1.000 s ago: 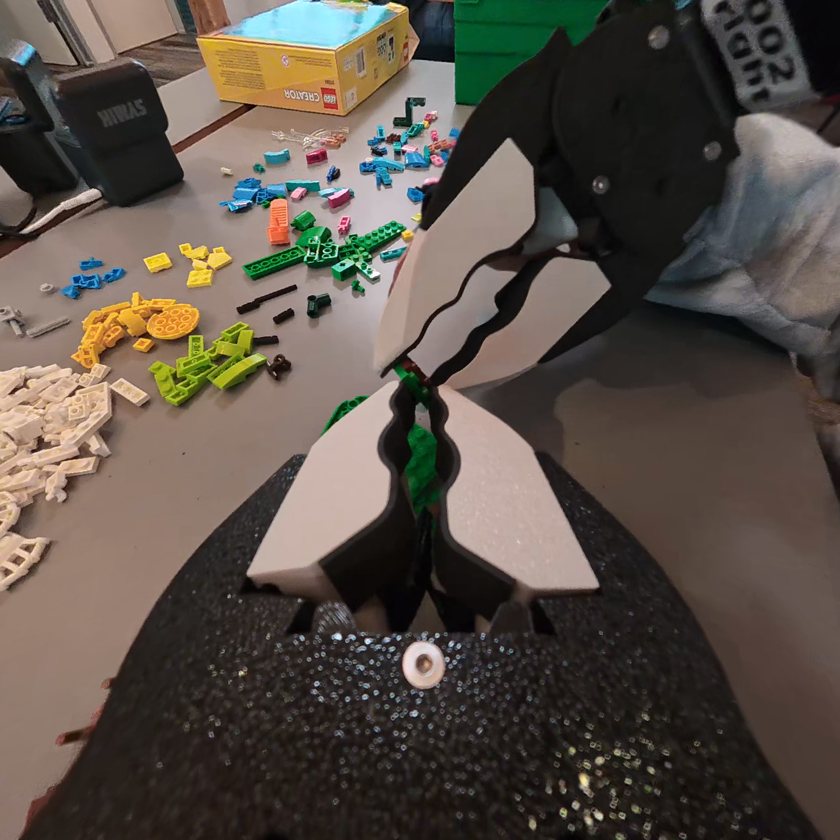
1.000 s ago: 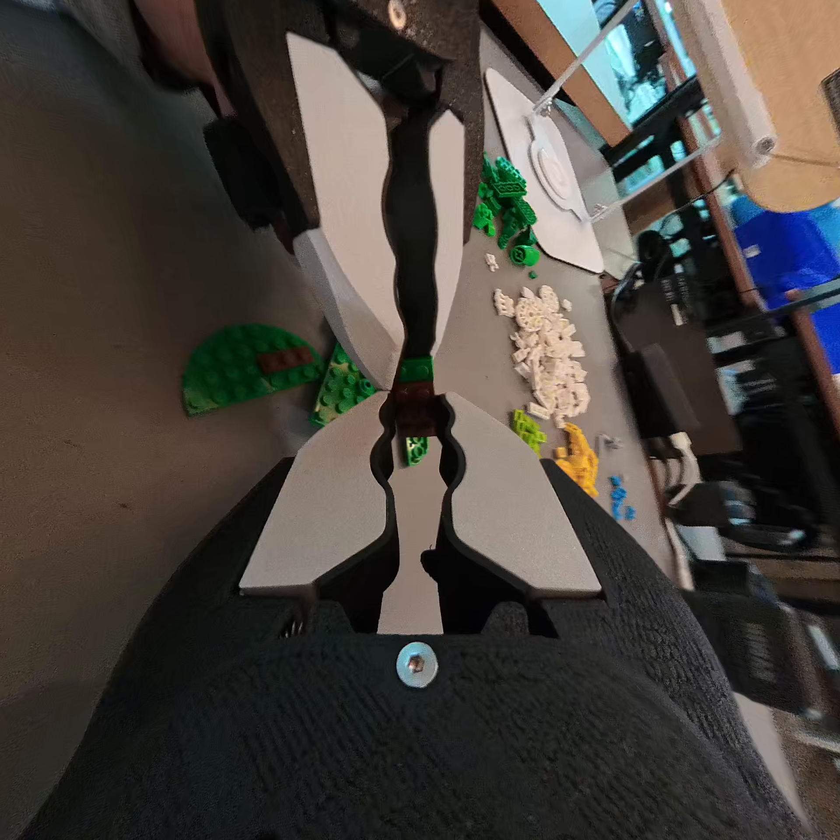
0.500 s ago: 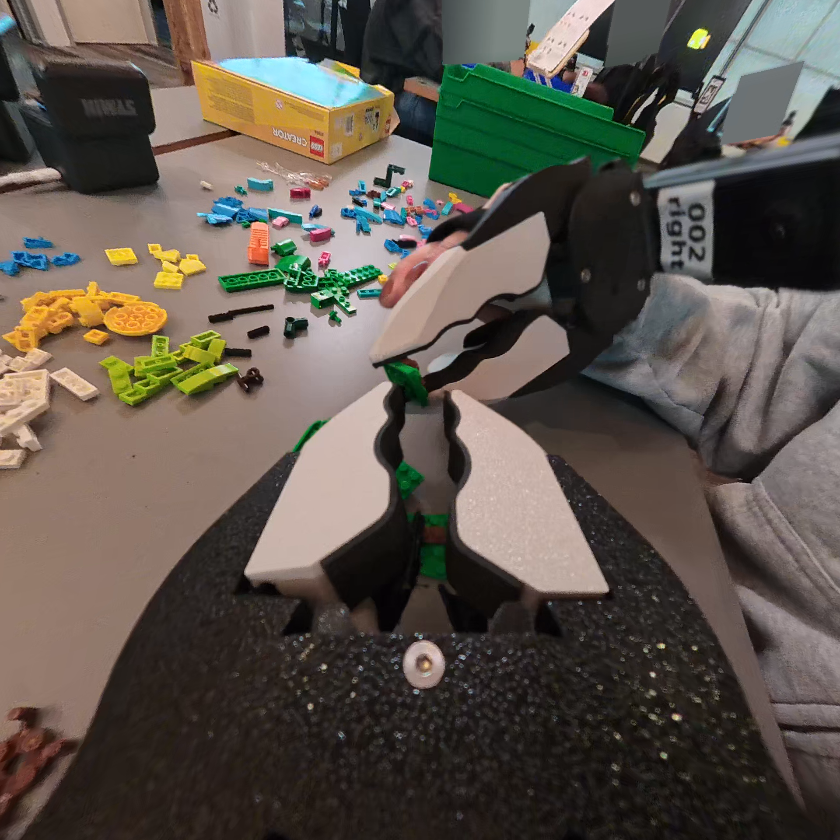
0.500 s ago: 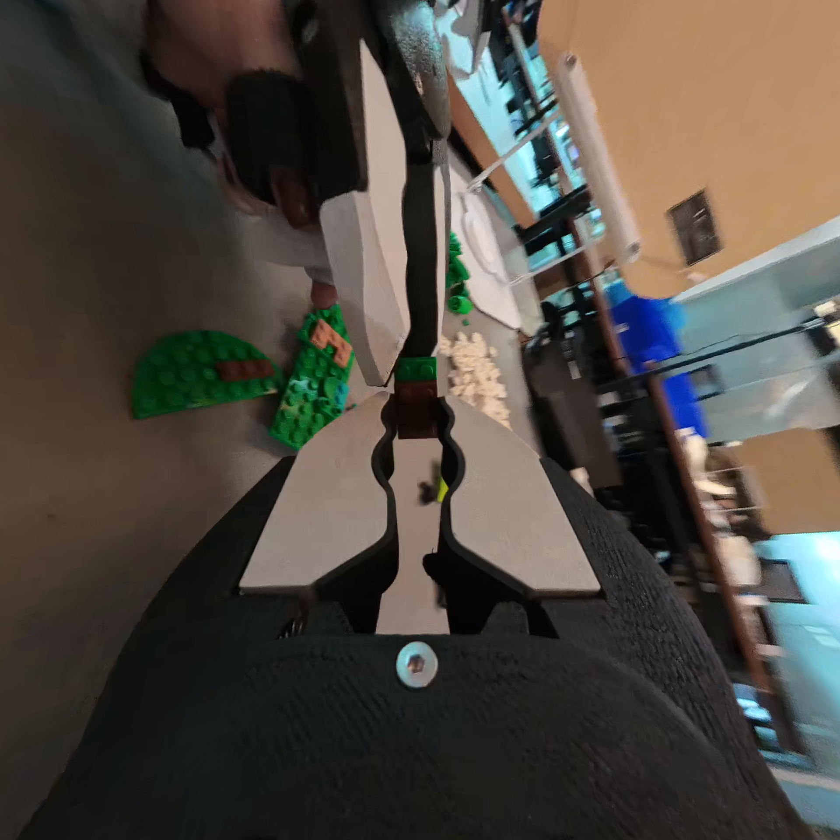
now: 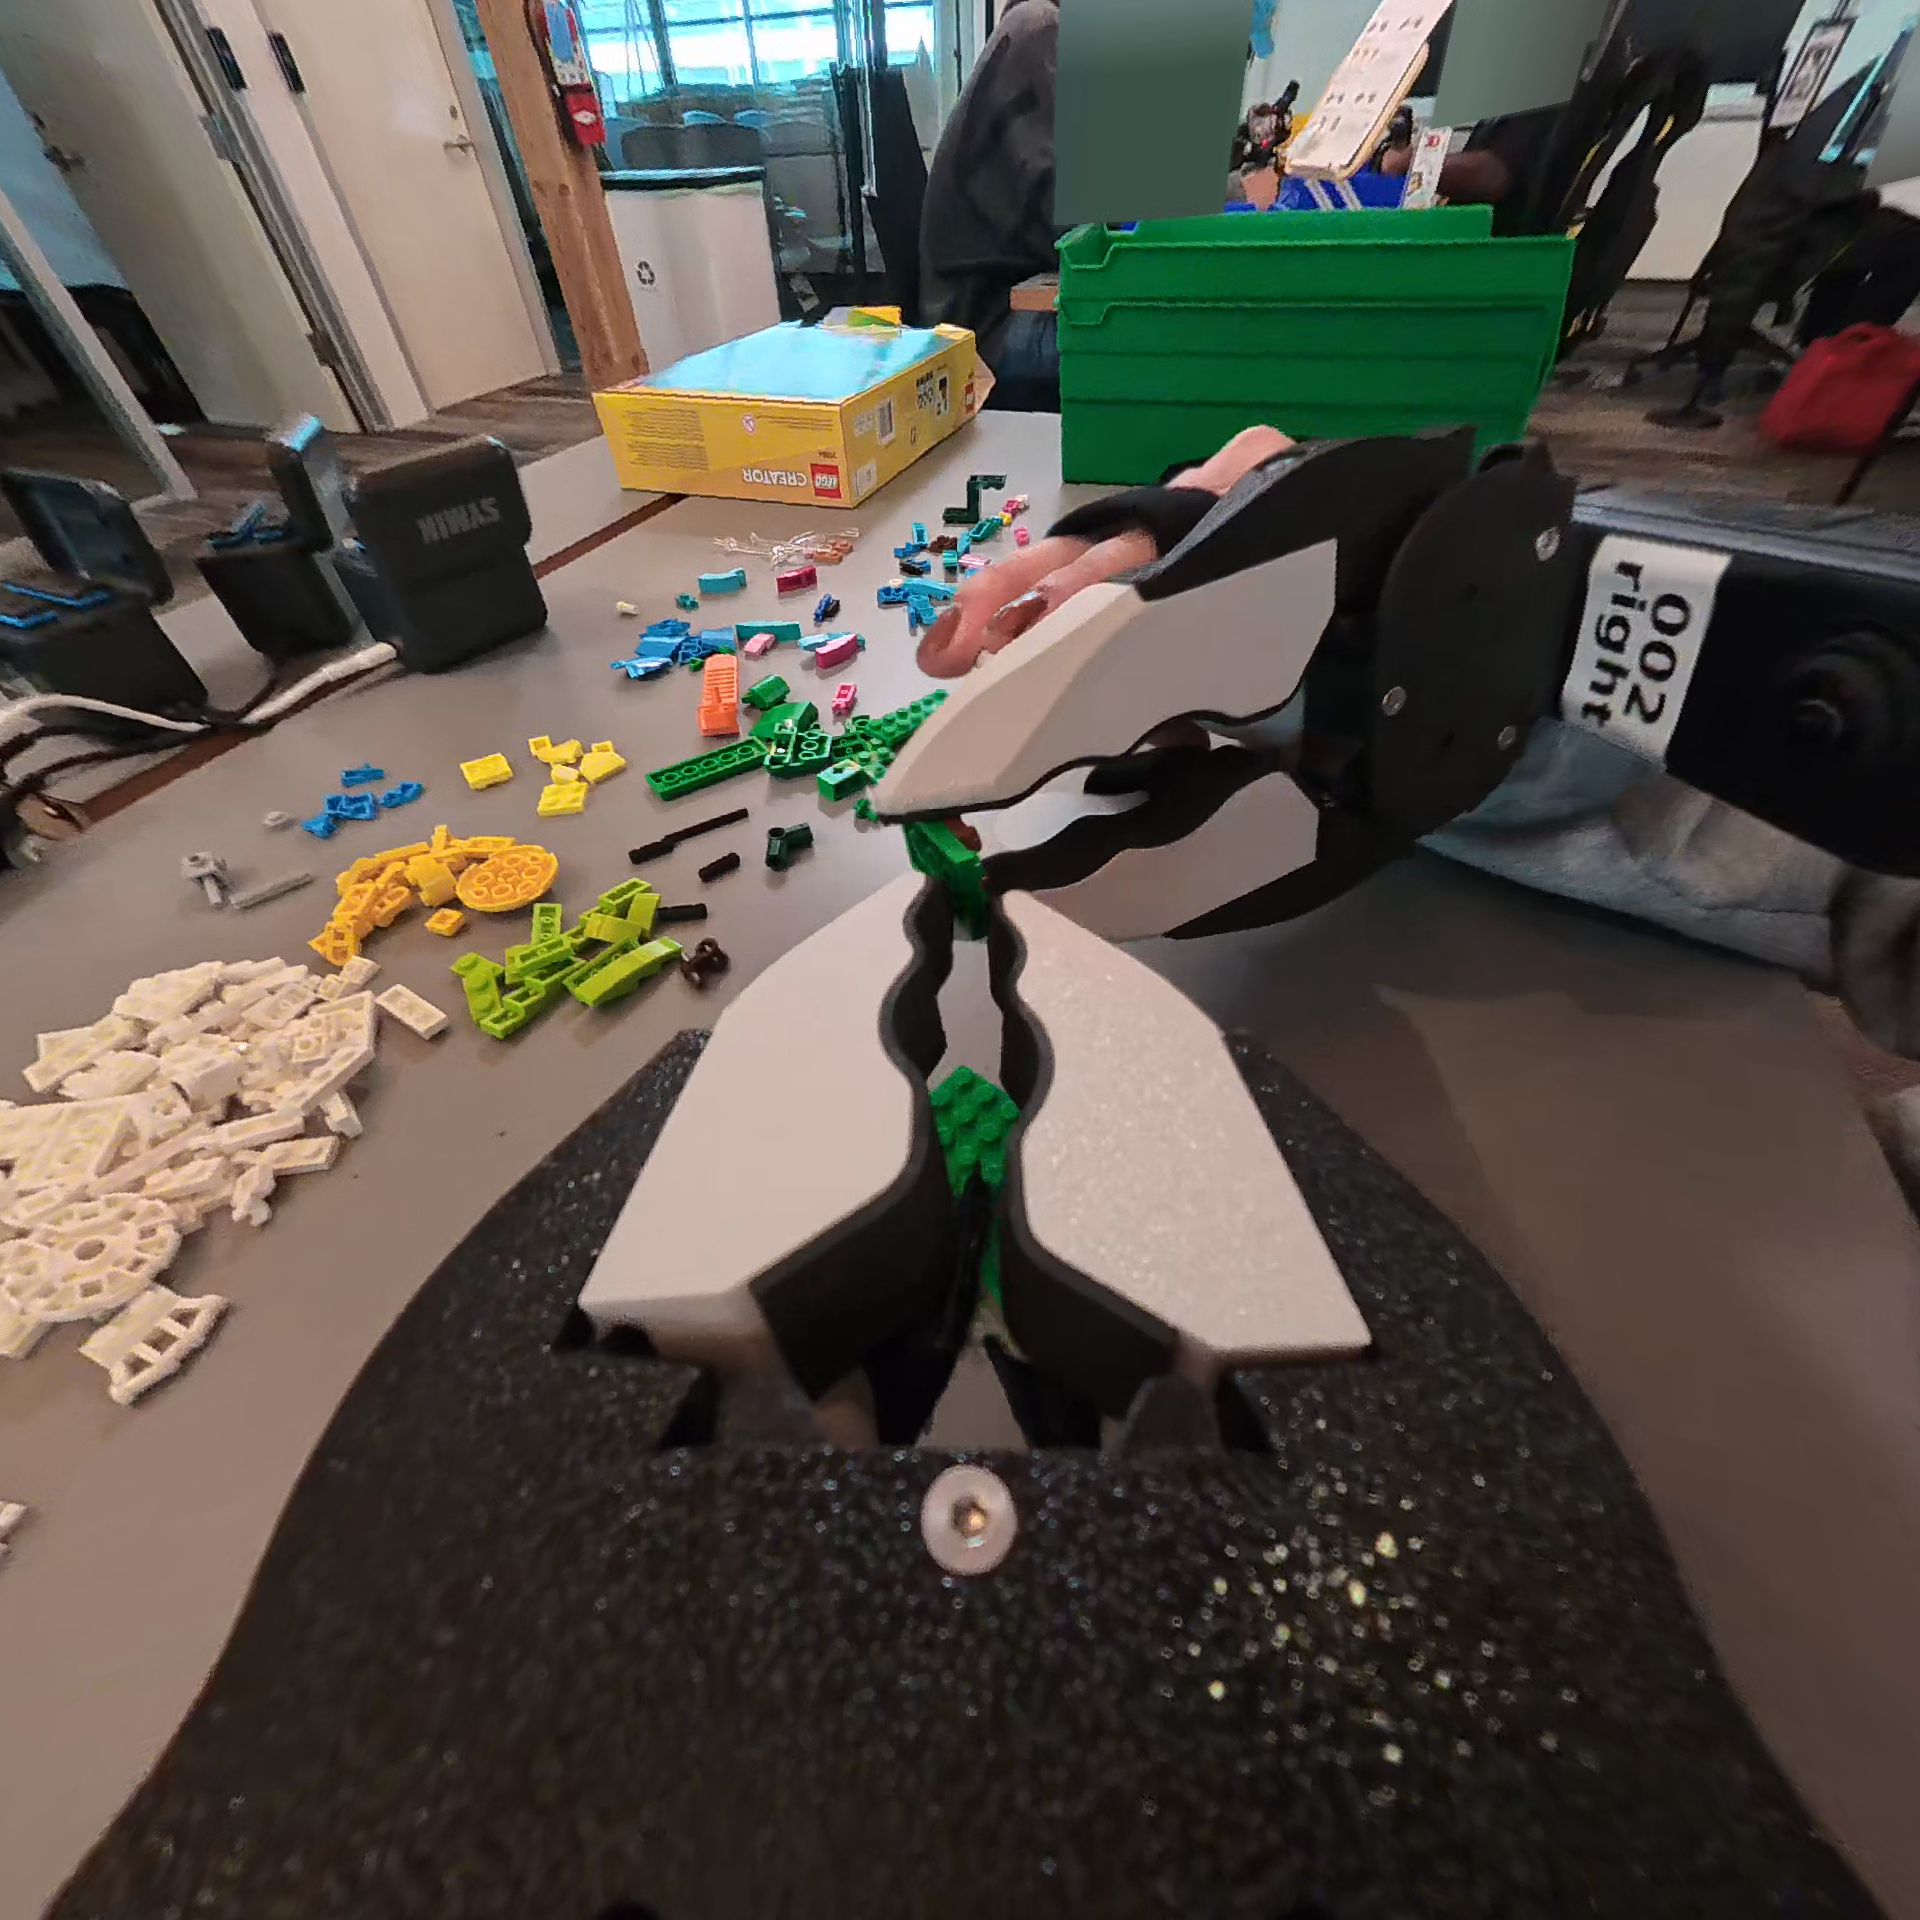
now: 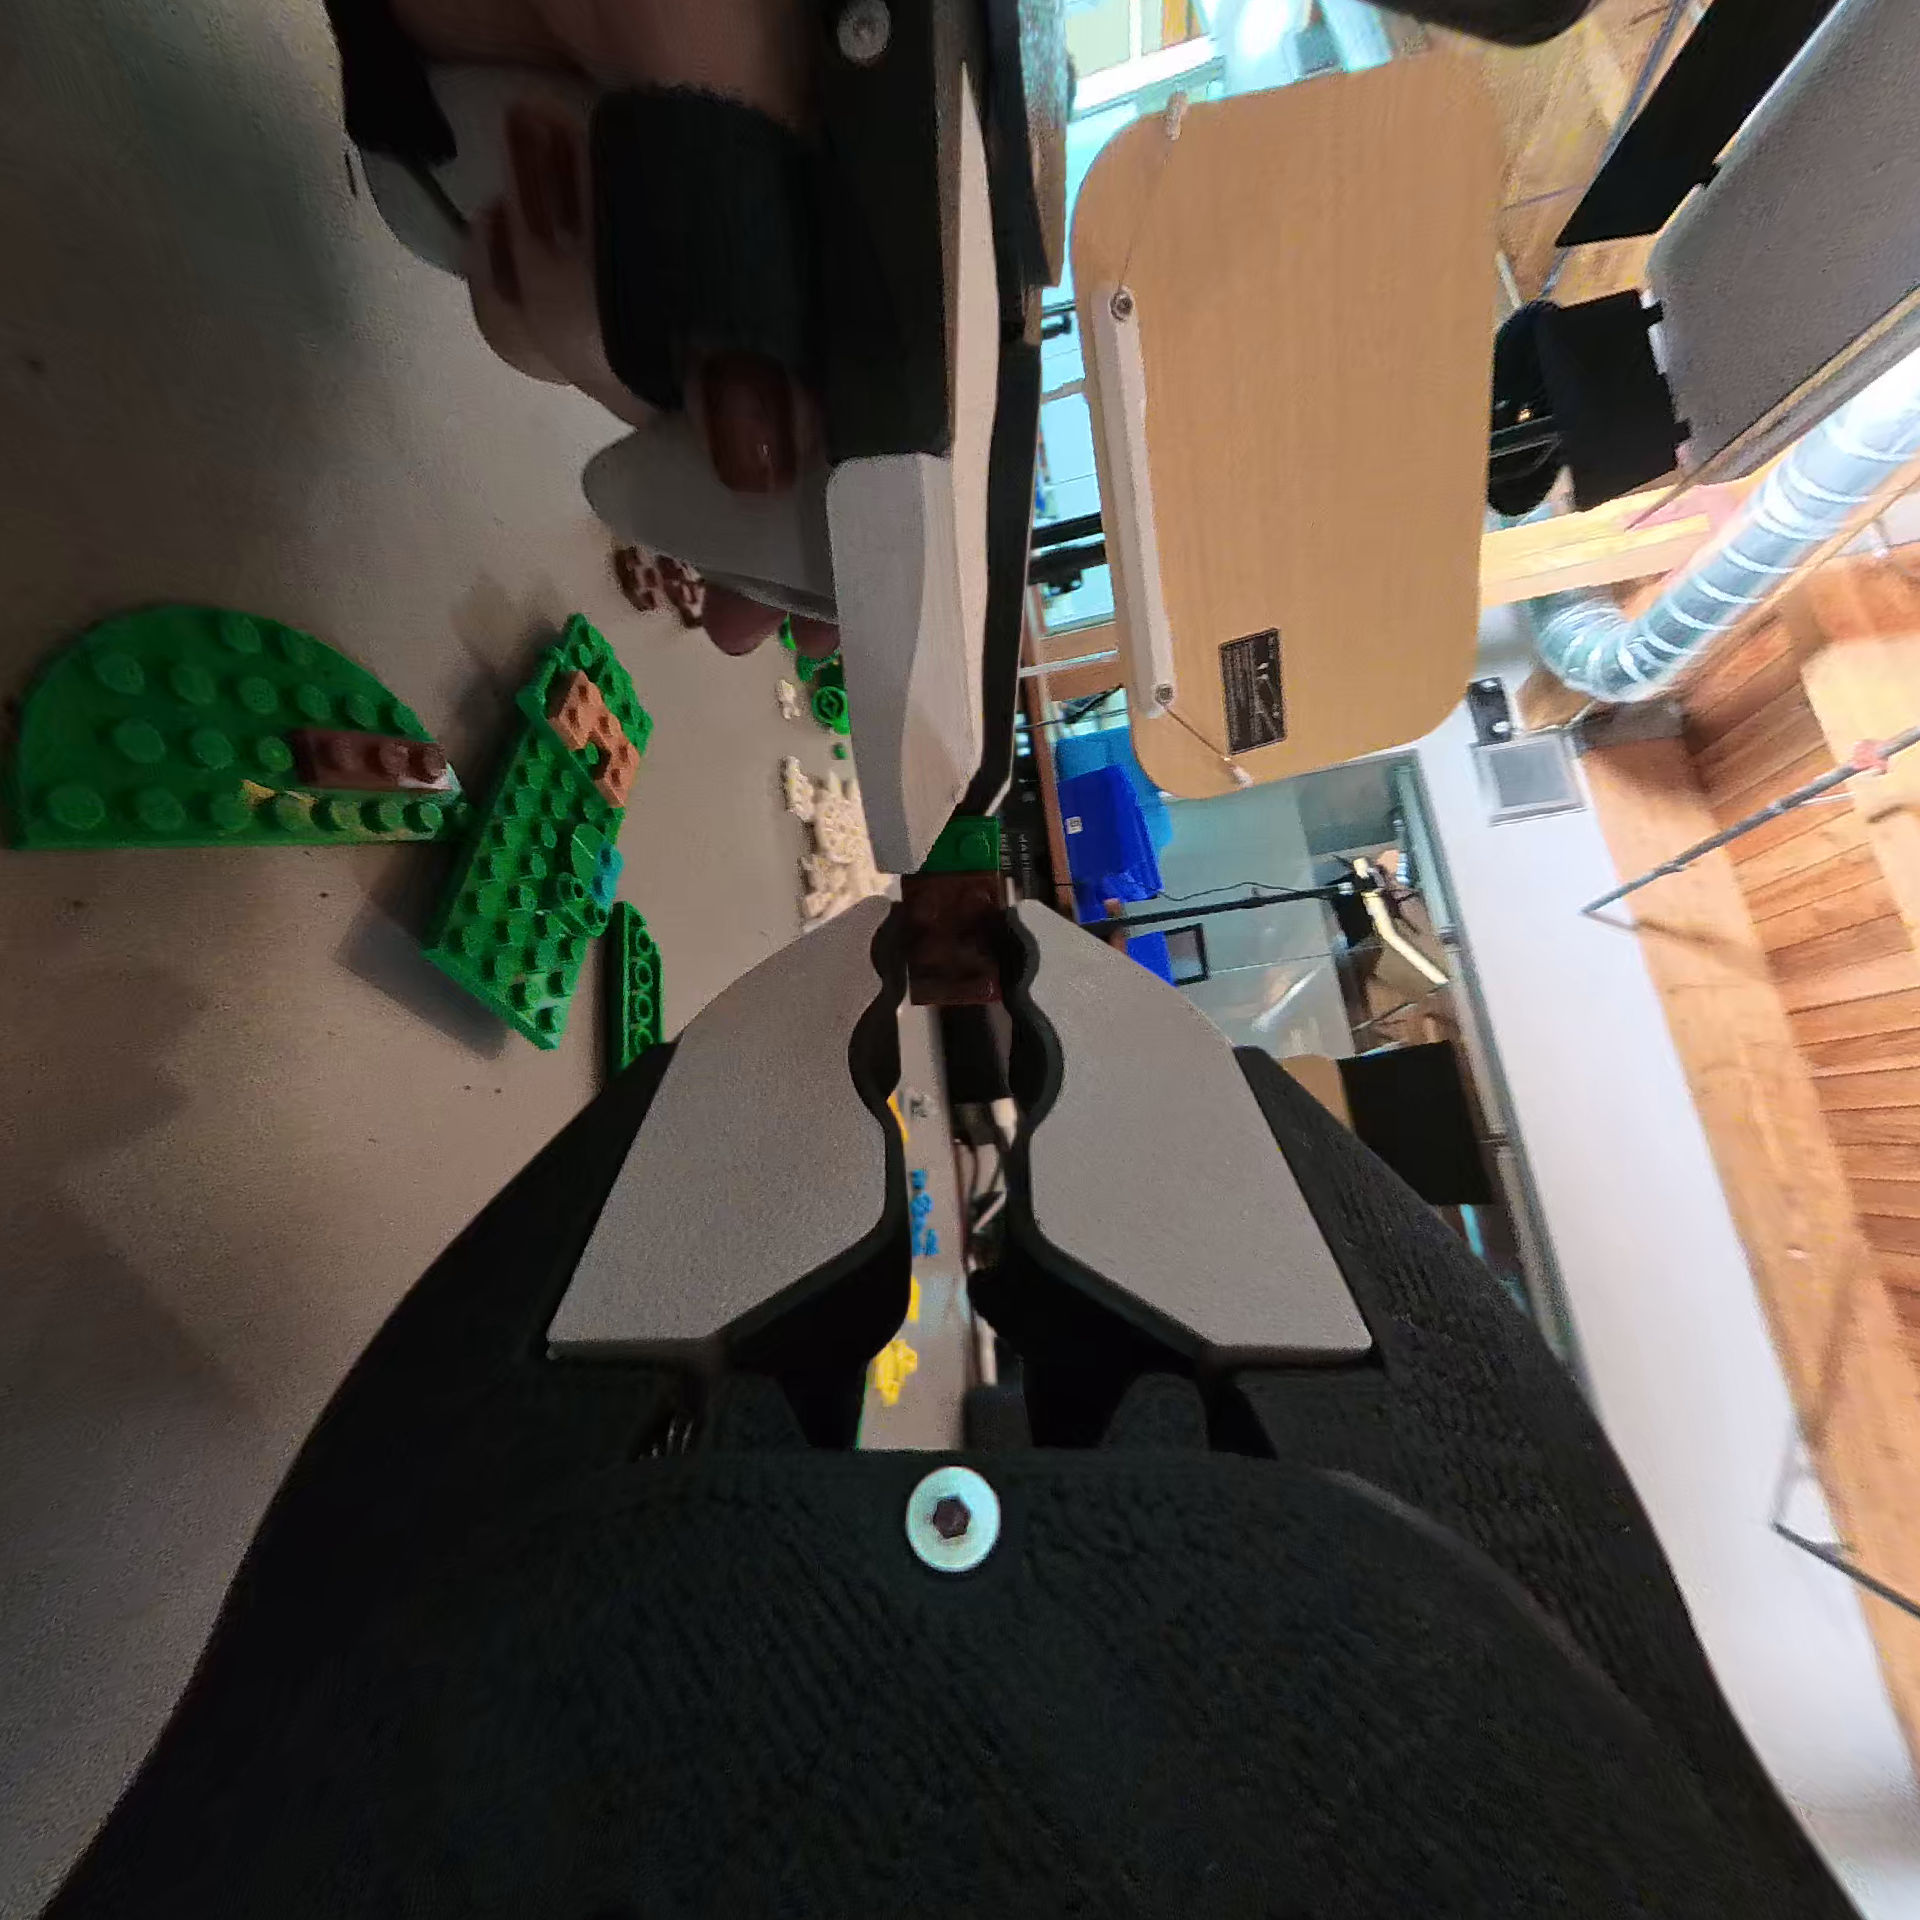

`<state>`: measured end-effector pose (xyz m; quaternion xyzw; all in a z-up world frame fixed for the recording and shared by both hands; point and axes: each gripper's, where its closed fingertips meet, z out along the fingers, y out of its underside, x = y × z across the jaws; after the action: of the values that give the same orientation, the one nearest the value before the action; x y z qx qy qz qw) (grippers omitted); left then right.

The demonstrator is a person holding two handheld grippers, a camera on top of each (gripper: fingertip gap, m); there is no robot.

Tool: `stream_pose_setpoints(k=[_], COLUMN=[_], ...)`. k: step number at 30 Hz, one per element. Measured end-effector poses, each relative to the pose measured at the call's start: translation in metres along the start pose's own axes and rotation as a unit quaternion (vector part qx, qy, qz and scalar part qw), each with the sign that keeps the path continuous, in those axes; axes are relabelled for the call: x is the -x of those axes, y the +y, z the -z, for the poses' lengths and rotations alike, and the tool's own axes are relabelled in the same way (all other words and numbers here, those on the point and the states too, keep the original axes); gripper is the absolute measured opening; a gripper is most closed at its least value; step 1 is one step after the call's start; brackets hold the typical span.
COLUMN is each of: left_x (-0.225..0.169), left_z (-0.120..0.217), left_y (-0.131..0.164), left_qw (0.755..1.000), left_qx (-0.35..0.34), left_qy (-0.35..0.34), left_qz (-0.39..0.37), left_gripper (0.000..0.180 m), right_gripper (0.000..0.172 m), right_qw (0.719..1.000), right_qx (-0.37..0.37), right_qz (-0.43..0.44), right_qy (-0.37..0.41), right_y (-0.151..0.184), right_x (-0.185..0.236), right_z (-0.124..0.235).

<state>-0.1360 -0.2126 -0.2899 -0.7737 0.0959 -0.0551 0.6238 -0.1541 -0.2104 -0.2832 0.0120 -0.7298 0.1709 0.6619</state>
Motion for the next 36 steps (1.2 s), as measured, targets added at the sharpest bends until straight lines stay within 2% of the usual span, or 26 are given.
stream_pose_setpoints(k=[3, 7, 11, 15, 17, 18, 19, 22, 26, 31, 33, 36], left_x=[0.002, 0.002, 0.003, 0.012, 0.013, 0.012, 0.012, 0.015, 0.007, 0.008, 0.007, 0.011], left_z=[0.001, 0.002, 0.002, 0.003, 0.001, 0.001, 0.002, 0.008, 0.011, 0.017, 0.016, 0.016], left_y=[-0.006, -0.012, -0.015, -0.015, -0.013, -0.013, -0.012, -0.022, -0.028, -0.034, -0.034, -0.034], left_qw=[0.996, 0.97, 0.954, 0.939, 0.939, 0.938, 0.937, 0.921, 0.918, 0.913, 0.921, 0.947], left_qx=[-0.013, -0.013, -0.03, -0.019, -0.013, -0.012, -0.01, -0.031, -0.043, -0.054, -0.062, -0.078], left_qy=[-0.033, -0.096, -0.133, -0.173, -0.175, -0.176, -0.177, -0.205, -0.185, -0.192, -0.187, -0.178], left_qz=[-0.082, -0.223, -0.265, -0.296, -0.295, -0.297, -0.302, -0.331, -0.348, -0.356, -0.337, -0.257], left_gripper=[0.004, 0.005, 0.008, 0.045, 0.053, 0.05, 0.04, 0.001, 0.0, 0.0, 0.0, 0.0], right_gripper=[0.015, 0.016, 0.015, 0.014, 0.015, 0.015, 0.015, 0.015, 0.015, 0.015, 0.015, 0.015], right_qw=[0.999, 0.999, 0.999, 0.998, 0.998, 0.998, 0.999, 0.999, 0.999, 0.999, 0.999, 0.999], right_qx=[0.0, -0.002, -0.004, 0.0, 0.004, 0.007, 0.008, 0.006, 0.003, 0.006, 0.006, 0.005], right_qz=[0.028, 0.031, 0.024, 0.013, 0.006, 0.005, 0.006, 0.008, 0.015, 0.015, 0.015, 0.015], right_qy=[0.03, 0.043, 0.043, 0.056, 0.057, 0.054, 0.052, 0.046, 0.044, 0.043, 0.041, 0.037], right_y=[-0.002, -0.003, -0.003, 0.002, 0.005, 0.006, 0.007, 0.005, 0.003, 0.004, 0.003, 0.003], right_x=[-0.007, -0.012, -0.013, -0.02, -0.021, -0.02, -0.019, -0.016, -0.014, -0.013, -0.012, -0.01], right_z=[0.001, 0.003, 0.005, 0.008, 0.009, 0.009, 0.008, 0.007, 0.007, 0.006, 0.005, 0.005])
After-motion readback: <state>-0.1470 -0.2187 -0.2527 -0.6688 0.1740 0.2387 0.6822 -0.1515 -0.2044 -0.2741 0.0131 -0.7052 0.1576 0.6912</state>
